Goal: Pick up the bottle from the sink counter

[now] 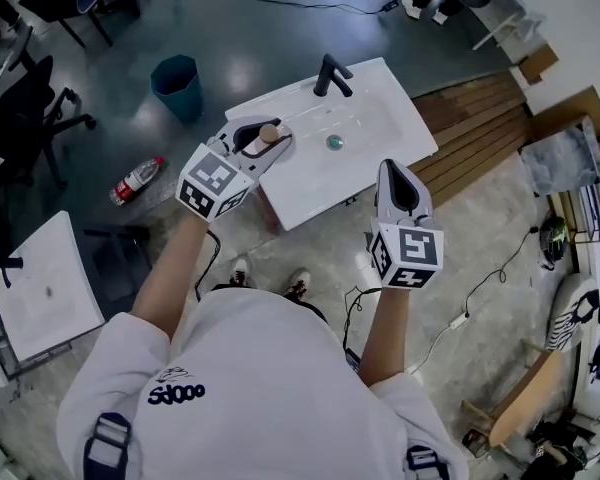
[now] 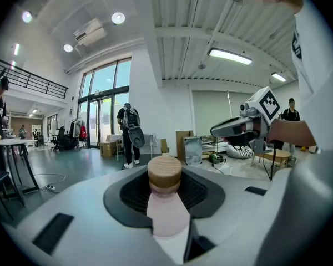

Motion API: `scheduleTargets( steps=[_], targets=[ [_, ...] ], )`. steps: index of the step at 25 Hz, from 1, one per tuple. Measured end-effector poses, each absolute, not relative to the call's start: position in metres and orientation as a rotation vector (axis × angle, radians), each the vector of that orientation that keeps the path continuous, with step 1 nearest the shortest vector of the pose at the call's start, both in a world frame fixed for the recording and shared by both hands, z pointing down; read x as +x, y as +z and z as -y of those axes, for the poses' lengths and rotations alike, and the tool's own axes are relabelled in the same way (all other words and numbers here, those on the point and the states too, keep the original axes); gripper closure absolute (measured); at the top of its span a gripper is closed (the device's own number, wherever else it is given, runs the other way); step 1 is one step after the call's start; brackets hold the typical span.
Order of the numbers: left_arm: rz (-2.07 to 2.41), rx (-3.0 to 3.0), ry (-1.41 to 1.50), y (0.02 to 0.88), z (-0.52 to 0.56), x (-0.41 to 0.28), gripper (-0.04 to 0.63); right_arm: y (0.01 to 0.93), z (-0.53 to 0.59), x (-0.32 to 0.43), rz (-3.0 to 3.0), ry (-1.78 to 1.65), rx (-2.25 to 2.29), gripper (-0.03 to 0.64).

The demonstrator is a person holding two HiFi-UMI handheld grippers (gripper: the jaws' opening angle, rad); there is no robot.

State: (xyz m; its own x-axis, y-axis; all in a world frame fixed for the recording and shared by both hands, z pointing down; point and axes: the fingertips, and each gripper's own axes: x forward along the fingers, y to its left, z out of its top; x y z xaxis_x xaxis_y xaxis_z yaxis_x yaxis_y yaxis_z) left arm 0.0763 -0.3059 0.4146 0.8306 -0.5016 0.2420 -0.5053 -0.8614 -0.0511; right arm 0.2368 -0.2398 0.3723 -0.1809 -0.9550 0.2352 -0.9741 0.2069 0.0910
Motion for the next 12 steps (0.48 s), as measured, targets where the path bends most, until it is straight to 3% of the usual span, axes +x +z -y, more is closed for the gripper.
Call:
scheduleTargets(
  steps=[12],
  targets=[
    [0.874,3.023,0.319,0.366,0.284,0.077,0.468,0.336,0.235,0.227,2.297,-0.025,1.809,0.606]
  ],
)
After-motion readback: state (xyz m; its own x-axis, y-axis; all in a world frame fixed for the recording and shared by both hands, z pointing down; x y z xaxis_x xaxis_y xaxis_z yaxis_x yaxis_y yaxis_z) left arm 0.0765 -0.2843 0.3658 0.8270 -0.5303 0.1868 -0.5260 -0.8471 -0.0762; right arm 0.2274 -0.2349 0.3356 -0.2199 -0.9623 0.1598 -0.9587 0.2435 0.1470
